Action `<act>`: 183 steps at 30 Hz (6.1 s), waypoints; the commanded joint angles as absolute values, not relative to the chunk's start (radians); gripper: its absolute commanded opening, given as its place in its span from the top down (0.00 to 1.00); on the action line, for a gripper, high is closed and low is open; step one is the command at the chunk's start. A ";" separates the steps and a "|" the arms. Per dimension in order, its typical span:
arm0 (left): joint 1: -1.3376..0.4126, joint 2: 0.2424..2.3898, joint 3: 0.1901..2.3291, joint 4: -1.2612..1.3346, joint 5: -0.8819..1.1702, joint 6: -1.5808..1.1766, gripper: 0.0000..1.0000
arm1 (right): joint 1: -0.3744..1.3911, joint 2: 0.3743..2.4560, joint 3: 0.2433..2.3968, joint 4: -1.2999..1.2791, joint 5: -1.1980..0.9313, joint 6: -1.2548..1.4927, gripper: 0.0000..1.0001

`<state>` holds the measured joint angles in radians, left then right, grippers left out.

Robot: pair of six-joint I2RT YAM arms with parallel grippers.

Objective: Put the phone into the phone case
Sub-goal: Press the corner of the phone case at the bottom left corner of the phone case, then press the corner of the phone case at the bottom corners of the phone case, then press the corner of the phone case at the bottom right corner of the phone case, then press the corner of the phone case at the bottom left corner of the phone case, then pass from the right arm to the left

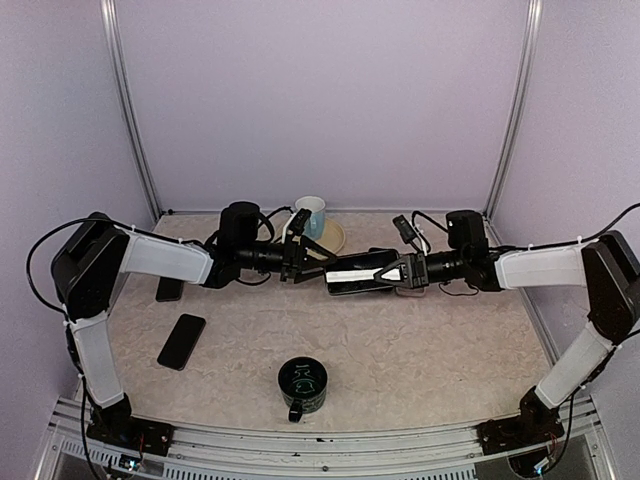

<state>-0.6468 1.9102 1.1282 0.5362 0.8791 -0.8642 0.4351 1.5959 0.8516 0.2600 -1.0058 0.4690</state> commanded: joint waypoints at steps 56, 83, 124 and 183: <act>-0.709 1.932 1.109 0.721 1.007 -0.960 0.54 | 0.390 1.551 0.799 0.674 -0.977 0.707 1.00; -0.659 1.895 1.085 0.704 0.973 -0.943 0.56 | 0.382 1.508 0.806 0.564 -0.958 0.619 1.00; -0.646 1.968 1.317 0.470 0.937 -0.747 0.81 | 0.373 1.620 0.782 0.634 -1.115 0.736 1.00; -0.639 1.398 0.932 0.456 -0.072 -0.171 0.01 | 0.365 1.597 0.850 0.379 -1.067 0.547 1.00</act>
<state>-0.6464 1.4155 0.9920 0.3187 0.0441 -0.1719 0.3710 1.6413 0.8085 0.3576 -1.0588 0.5648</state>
